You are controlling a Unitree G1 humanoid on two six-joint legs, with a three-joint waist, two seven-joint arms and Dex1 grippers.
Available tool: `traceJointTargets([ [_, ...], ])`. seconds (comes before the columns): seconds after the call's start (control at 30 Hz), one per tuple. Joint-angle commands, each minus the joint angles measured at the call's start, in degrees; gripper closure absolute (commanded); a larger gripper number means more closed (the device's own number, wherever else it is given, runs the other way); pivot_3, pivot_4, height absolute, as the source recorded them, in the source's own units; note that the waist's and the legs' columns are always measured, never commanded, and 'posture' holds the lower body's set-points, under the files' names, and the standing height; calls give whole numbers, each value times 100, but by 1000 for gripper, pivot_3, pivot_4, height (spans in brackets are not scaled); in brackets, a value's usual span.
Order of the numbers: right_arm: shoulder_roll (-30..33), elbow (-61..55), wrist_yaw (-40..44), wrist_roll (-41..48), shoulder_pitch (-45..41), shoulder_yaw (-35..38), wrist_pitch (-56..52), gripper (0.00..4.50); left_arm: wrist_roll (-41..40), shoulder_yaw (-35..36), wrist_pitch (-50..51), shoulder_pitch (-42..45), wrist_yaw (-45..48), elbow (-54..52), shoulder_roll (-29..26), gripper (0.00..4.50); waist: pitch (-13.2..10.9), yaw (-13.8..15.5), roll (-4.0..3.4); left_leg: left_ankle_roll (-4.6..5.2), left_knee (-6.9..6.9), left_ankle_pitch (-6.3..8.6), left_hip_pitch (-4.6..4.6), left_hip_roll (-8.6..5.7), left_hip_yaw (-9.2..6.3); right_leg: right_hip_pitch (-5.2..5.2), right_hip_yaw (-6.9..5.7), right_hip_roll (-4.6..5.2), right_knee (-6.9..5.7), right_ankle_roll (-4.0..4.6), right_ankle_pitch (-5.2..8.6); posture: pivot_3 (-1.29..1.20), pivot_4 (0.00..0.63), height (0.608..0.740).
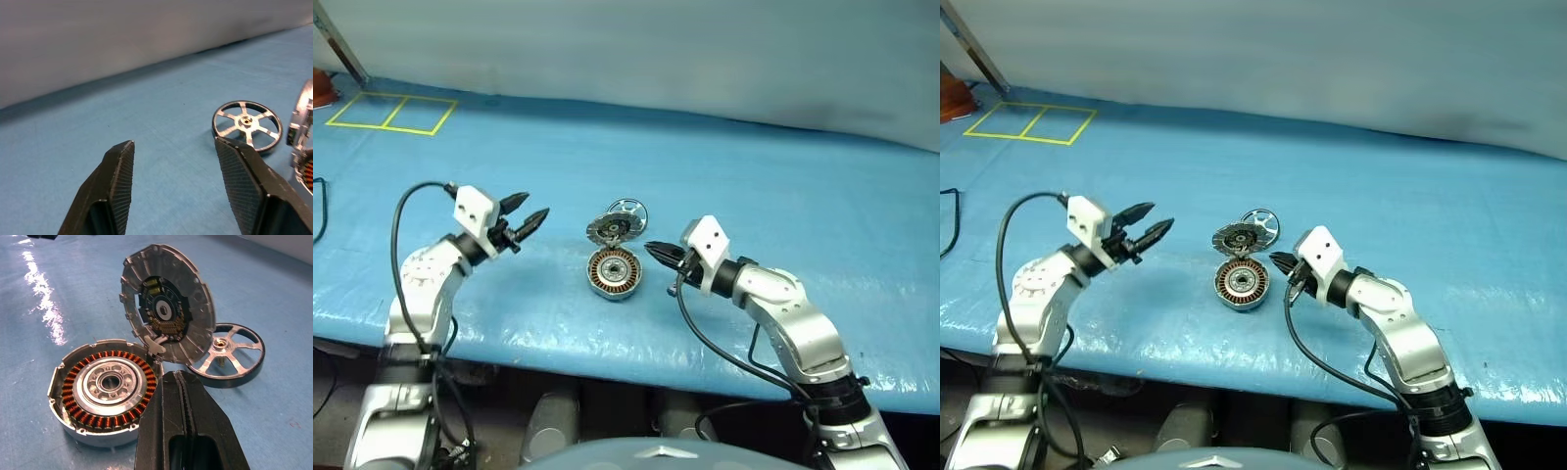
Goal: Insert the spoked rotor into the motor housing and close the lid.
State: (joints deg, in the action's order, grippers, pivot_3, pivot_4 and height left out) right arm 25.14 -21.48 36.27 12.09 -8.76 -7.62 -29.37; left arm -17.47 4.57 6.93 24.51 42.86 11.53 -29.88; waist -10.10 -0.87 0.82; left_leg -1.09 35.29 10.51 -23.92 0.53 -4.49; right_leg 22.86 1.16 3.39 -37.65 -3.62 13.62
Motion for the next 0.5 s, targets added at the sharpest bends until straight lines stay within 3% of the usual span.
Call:
traceJointTargets([
  [0.03,17,-306,-154,33,62,182,33,4500,239,-290,53,899,329,820,27,2101,-1,-3,2,0,0,0,0,-1,-1,-1,0,0,0,-17,-9,0,150,740],
  [0.13,-8,-335,-258,-5,127,146,40,4500,232,-461,129,1791,723,1834,279,2101,-6,-20,10,0,0,0,-2,-2,0,0,1,-1,1,-32,-16,0,150,740],
  [0.3,-23,-433,-449,-86,272,116,61,4500,926,-1054,-157,3086,1380,3852,541,2101,-8,-74,14,1,0,0,-10,-4,-5,1,0,-5,5,-48,-20,0,150,740],
  [0.5,-35,-743,-775,-124,714,292,45,4500,1859,-1700,-751,4005,1832,5295,770,2101,-10,-101,16,4,1,2,-44,-6,-18,27,0,-11,4,-54,-16,0,150,740],
])
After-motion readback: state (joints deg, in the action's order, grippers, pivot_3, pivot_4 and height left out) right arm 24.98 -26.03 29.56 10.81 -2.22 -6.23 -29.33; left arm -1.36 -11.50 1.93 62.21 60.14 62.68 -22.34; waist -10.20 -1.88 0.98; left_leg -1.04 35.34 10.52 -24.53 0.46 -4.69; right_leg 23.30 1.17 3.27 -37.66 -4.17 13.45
